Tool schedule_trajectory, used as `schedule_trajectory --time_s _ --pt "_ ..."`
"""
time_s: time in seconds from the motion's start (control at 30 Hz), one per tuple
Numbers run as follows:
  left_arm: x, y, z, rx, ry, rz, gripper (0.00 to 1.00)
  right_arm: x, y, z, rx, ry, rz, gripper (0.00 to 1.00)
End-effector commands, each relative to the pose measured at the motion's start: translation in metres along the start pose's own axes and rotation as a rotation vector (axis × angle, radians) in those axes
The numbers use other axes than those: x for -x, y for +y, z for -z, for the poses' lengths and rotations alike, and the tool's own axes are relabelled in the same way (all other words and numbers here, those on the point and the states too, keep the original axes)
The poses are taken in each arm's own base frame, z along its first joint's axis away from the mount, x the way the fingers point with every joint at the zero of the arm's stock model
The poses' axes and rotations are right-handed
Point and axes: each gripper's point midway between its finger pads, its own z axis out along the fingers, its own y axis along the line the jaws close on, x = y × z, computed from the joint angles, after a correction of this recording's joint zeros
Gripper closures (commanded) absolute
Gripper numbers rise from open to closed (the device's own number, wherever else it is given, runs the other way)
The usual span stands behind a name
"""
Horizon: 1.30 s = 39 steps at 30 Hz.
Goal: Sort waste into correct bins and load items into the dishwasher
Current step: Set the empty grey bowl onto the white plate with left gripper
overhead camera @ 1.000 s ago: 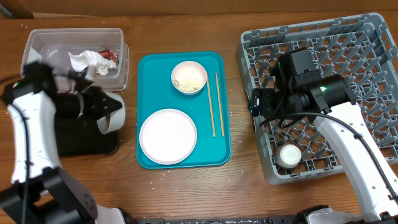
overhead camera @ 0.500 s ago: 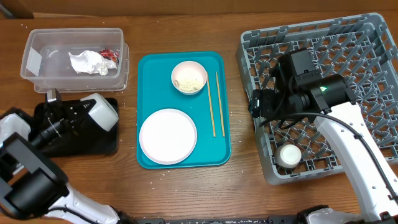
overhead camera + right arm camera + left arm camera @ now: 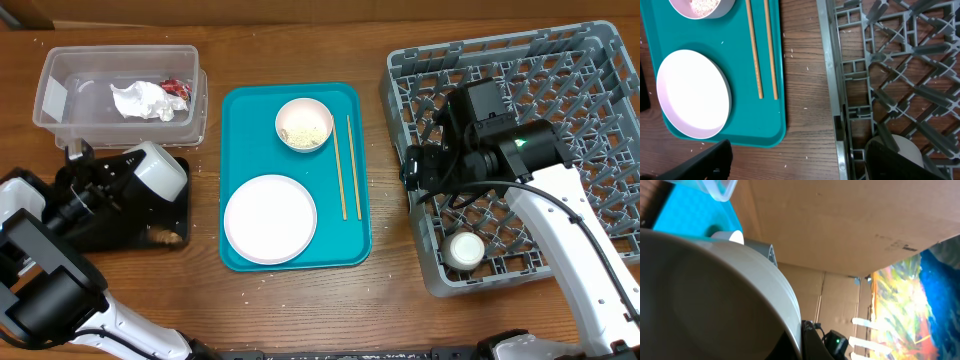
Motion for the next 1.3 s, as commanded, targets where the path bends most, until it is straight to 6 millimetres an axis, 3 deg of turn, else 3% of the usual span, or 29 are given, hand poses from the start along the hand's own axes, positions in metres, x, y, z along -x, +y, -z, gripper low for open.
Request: schedule_trajectory --time_s 0.0,0.07,0.17,0.2,0.23,0.33,0.47,0.57,0.7,0.87,0.93,1.03,1.17,1.27 --pt "-0.011 -0.024 -0.009 0.062 0.058 -0.206 0.96 0.006 0.003 0.013 0.012 -0.048 0.015 0.13" --pt "-0.038 -0.050 -0.026 0.119 0.164 -0.408 0.96 0.007 0.003 0.013 0.013 -0.053 0.015 0.13" --pt "-0.074 -0.060 -0.052 0.229 0.324 -0.584 0.96 0.009 0.001 0.013 -0.003 -0.064 0.015 0.13" --pt "-0.097 -0.051 -0.068 0.344 0.434 -0.649 0.96 0.008 0.000 0.013 -0.004 -0.060 0.015 0.13" --pt "-0.105 -0.039 -0.076 0.447 0.486 -0.667 0.96 0.007 0.000 0.013 -0.006 -0.055 0.014 0.13" --pt "-0.104 0.013 -0.091 0.898 0.515 -0.651 0.96 0.005 -0.001 0.013 -0.008 -0.049 0.013 0.12" --pt "-0.116 0.051 -0.102 1.307 0.489 -0.730 0.96 0.005 -0.001 0.013 -0.008 -0.049 0.013 0.12" --pt "-0.134 0.071 -0.110 1.462 0.481 -0.808 0.96 0.005 -0.001 0.013 -0.008 -0.049 0.013 0.12" --pt "-0.157 0.104 -0.123 1.534 0.521 -0.930 0.93 0.006 -0.003 0.013 -0.020 -0.053 0.013 0.12" --pt "-0.168 0.131 -0.121 1.577 0.543 -0.980 0.68 0.006 -0.005 0.013 -0.030 -0.053 0.020 0.09" --pt "-0.168 0.132 -0.123 1.572 0.539 -0.985 0.49 0.005 -0.005 0.013 -0.032 -0.050 0.028 0.09" --pt "-0.163 0.123 -0.133 1.541 0.505 -1.003 0.40 0.004 -0.005 0.013 -0.033 -0.046 0.030 0.08" --pt "-0.146 0.072 -0.179 1.381 0.386 -1.136 0.37 0.003 -0.006 0.013 -0.034 -0.043 0.029 0.08" --pt "-0.141 0.041 -0.226 1.176 0.398 -1.384 0.36 0.003 -0.005 0.013 -0.034 -0.043 0.029 0.09"
